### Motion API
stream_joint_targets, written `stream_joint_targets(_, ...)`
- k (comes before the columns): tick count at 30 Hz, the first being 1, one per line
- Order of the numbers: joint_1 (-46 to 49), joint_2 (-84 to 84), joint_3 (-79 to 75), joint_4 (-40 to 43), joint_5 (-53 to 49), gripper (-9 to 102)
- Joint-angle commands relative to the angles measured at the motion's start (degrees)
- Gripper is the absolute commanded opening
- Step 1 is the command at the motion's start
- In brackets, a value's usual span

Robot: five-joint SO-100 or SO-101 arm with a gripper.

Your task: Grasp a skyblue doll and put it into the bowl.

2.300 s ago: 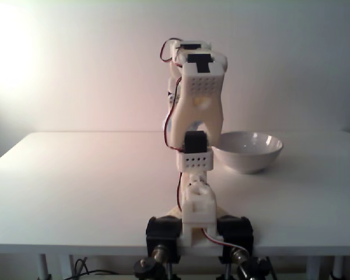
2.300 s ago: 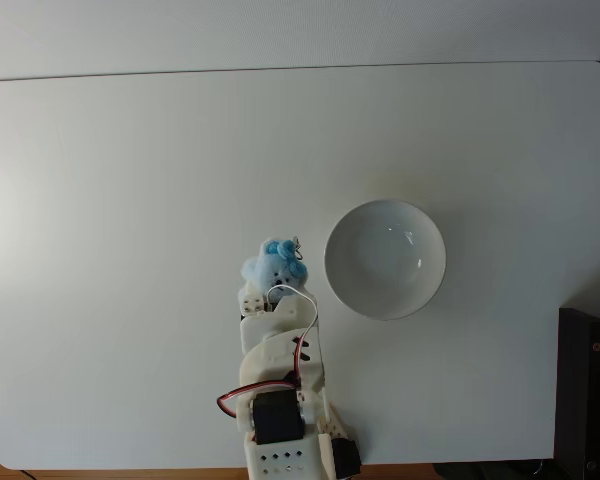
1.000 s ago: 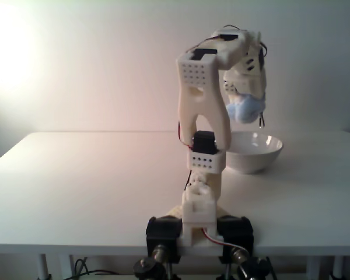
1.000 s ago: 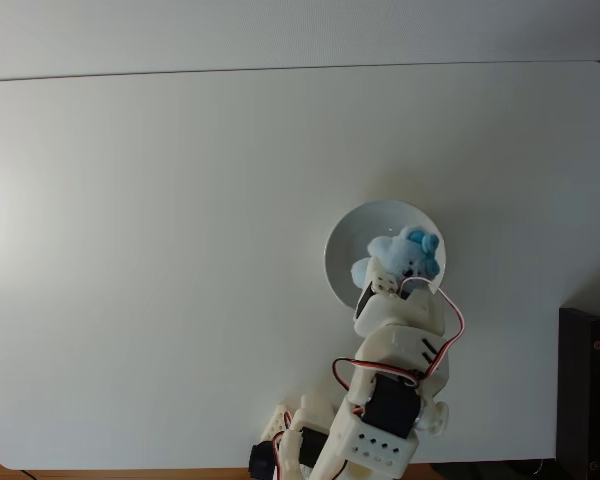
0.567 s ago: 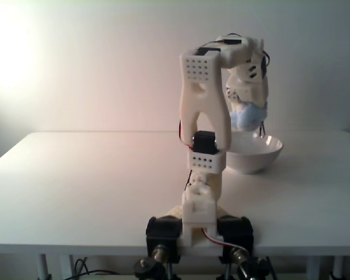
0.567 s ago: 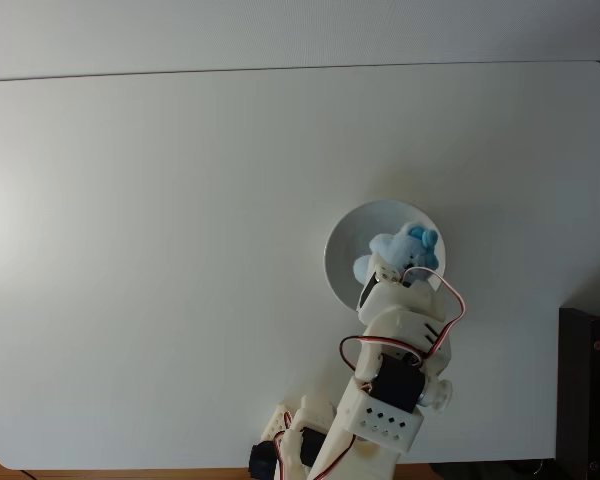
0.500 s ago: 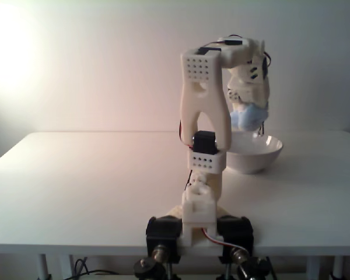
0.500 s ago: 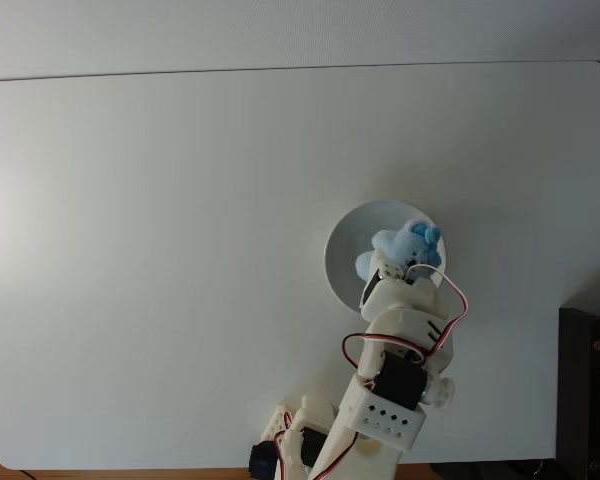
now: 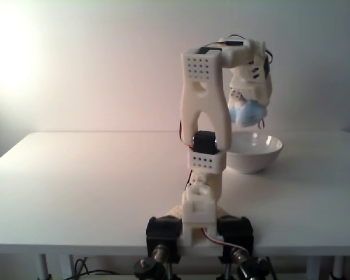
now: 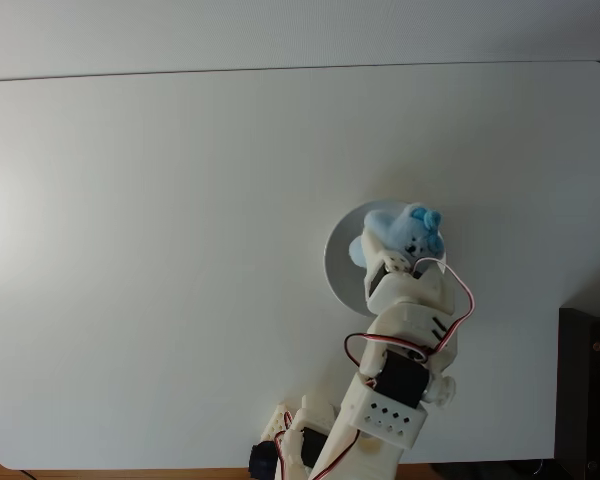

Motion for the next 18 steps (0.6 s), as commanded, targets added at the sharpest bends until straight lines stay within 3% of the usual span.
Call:
stream_joint_targets(1, 0.0, 0.26, -2.64, -0.97, -0.53, 48)
stream_joint_targets(9, 0.0, 0.35, -2.72, -1.05, -0.53, 73)
stream_joint_targets(18, 0.0, 0.35, -2.72, -1.05, -0.53, 77)
